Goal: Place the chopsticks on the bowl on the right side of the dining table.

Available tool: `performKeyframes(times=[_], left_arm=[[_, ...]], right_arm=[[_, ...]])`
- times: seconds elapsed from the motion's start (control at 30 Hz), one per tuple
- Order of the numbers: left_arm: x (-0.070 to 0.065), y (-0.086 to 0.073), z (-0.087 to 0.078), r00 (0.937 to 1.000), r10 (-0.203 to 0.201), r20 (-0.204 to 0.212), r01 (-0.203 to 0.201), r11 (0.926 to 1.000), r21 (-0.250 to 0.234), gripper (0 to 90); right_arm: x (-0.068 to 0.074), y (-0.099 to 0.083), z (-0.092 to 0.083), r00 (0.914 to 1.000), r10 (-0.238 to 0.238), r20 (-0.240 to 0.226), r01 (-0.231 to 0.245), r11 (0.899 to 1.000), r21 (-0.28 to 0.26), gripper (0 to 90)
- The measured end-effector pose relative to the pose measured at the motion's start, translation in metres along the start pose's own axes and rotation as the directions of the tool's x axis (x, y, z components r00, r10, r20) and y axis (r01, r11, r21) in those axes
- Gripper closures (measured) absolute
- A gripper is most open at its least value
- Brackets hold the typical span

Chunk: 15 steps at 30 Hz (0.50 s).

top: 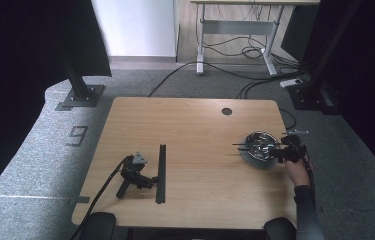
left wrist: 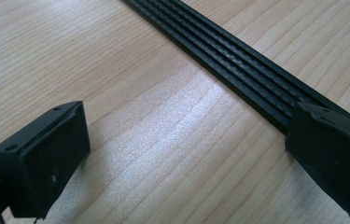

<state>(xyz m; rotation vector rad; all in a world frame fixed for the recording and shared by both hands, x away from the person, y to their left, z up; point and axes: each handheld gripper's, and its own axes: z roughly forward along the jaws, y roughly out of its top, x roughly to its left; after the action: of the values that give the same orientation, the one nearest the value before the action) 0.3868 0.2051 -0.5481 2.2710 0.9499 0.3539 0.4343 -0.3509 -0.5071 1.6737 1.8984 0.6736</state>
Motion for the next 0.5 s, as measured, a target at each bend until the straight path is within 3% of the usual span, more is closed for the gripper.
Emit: performKeyframes(times=[0.2,0.5], left_arm=[[0.0,0.0,0.0,1.0,0.0,0.0,0.0,1.0,0.0,0.0],[0.0,0.0,0.0,1.0,0.001,0.0,-0.001,1.0,0.001,0.0]], right_arm=[[0.003,0.004,-0.015,0.9982,-0.023,-0.055,0.022,1.0,-0.018,12.5],[0.029,0.01,-0.027,0.9811,-0.094,-0.169,0.087,0.995,-0.048,11.2]])
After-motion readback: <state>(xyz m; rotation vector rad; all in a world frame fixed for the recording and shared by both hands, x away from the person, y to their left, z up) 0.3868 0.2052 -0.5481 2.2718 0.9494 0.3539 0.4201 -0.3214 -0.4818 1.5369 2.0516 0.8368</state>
